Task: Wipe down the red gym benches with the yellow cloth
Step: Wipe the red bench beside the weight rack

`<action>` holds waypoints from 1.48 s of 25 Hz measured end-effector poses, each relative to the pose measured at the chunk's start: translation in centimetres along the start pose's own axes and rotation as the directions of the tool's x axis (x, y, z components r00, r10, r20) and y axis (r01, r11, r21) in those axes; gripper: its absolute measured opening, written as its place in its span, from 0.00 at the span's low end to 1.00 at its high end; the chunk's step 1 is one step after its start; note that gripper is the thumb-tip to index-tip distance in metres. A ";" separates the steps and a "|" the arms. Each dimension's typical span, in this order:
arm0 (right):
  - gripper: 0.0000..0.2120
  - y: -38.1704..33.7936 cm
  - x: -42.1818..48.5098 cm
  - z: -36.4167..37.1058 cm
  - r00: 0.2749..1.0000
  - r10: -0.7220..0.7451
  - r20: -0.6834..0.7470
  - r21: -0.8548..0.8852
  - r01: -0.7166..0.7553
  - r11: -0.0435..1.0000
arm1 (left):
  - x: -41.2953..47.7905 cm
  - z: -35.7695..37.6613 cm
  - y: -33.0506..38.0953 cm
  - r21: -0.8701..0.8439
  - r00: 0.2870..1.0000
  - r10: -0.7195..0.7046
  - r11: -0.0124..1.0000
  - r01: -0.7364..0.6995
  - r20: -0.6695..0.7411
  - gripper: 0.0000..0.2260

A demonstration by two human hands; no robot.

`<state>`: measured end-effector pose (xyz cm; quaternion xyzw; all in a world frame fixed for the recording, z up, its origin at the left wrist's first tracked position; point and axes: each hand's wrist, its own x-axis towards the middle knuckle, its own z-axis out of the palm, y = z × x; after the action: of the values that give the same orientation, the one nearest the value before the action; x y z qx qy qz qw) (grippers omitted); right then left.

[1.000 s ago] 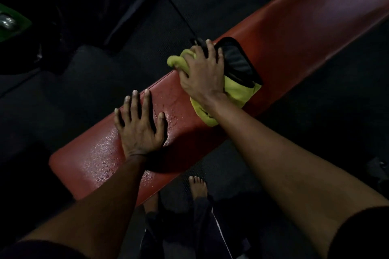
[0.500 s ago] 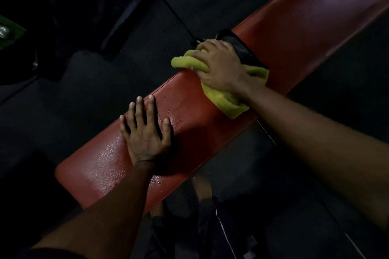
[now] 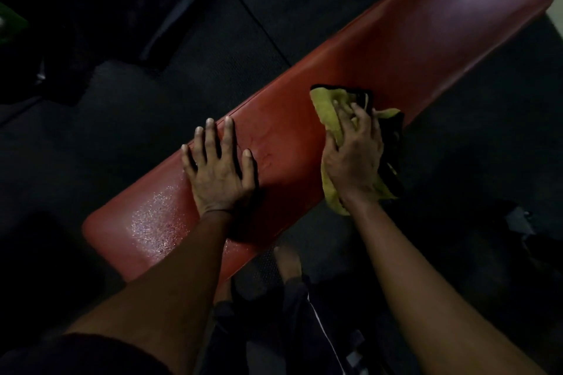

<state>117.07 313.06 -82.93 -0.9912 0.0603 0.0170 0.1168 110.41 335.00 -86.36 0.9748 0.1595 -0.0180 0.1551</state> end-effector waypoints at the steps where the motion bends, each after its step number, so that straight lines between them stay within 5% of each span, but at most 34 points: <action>1: 0.25 -0.5 -0.4 0.3 0.996 0.083 -0.012 0.009 -0.083 0.997 | 0.0 0.0 0.0 -0.007 1.000 0.005 1.000 -0.005 0.001 0.30; 4: 0.25 -3.3 -2.6 0.6 0.972 0.236 -0.003 0.064 -0.235 0.970 | -0.1 -0.1 0.1 -0.020 1.000 0.009 1.000 -0.009 0.012 0.30; 10: 0.31 -0.5 -9.7 1.5 0.993 0.096 0.068 0.269 -0.111 0.957 | 0.0 -0.5 -0.1 -0.037 0.999 0.017 0.999 -0.016 0.035 0.28; 18: 0.26 -2.0 -5.3 2.2 0.874 0.479 -0.076 0.385 -0.418 0.823 | 0.0 -2.3 -2.6 -0.153 0.983 0.130 0.982 -0.110 0.131 0.28; 22: 0.33 -4.4 -10.9 2.0 0.952 0.307 0.008 0.284 -0.297 0.912 | -1.4 -3.9 -4.5 -0.142 0.978 0.129 0.984 -0.106 0.166 0.30; 27: 0.32 -7.0 -13.6 1.5 0.965 -0.149 0.214 0.146 0.119 0.982 | -5.9 -4.7 -8.0 -0.101 0.988 -0.064 0.992 0.079 0.144 0.30; 34: 0.24 -11.0 -6.0 2.0 0.989 0.100 0.107 0.070 -0.108 0.992 | -8.6 -6.1 -12.9 -0.074 0.979 -0.127 0.987 0.140 0.157 0.29; 37: 0.28 -14.0 -6.8 2.0 0.950 -0.230 0.214 -0.017 0.239 0.971 | -9.0 -6.6 -13.0 -0.137 0.976 -0.160 0.974 0.181 0.149 0.30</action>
<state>111.97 327.84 -81.35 -0.9862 -0.0707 0.1090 0.1024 97.64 346.00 -83.23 0.9395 0.2325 -0.0861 0.2364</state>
